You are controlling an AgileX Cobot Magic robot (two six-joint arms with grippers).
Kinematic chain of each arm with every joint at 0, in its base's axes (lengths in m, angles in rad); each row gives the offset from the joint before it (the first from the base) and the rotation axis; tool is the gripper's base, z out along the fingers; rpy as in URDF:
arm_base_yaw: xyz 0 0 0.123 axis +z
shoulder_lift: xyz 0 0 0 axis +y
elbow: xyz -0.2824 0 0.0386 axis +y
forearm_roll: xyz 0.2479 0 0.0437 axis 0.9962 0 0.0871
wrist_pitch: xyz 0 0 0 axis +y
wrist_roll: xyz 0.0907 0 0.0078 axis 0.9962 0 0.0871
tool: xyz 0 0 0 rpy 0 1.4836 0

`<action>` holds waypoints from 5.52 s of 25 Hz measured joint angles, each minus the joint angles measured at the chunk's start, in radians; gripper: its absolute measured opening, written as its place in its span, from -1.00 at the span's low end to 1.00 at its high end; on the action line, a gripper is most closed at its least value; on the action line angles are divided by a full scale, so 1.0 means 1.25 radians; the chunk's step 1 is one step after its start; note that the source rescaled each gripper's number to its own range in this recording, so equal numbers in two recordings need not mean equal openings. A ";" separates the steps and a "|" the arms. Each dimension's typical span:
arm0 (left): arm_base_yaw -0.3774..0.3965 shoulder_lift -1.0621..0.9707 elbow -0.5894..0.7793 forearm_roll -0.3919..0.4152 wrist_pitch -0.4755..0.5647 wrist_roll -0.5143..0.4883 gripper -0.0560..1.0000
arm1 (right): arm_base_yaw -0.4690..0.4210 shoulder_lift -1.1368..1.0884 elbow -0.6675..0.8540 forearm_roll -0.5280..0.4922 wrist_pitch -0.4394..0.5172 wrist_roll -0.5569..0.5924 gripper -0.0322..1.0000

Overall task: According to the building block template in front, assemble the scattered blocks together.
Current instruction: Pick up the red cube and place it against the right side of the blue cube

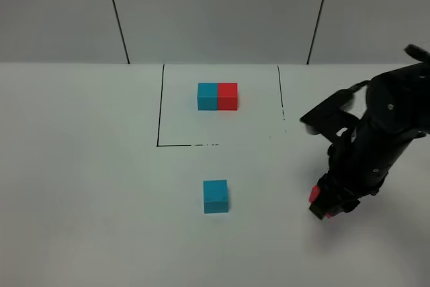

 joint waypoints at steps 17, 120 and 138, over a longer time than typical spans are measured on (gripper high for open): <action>0.000 0.000 0.000 0.000 0.000 -0.001 0.34 | 0.082 0.173 -0.240 -0.055 0.159 -0.440 -0.93; 0.000 0.000 0.000 0.000 -0.001 0.000 0.33 | 0.160 0.401 -0.402 0.037 0.027 -0.474 -0.94; 0.000 0.000 0.000 0.000 -0.001 0.000 0.33 | 0.160 0.400 -0.402 0.044 0.015 -0.442 -0.71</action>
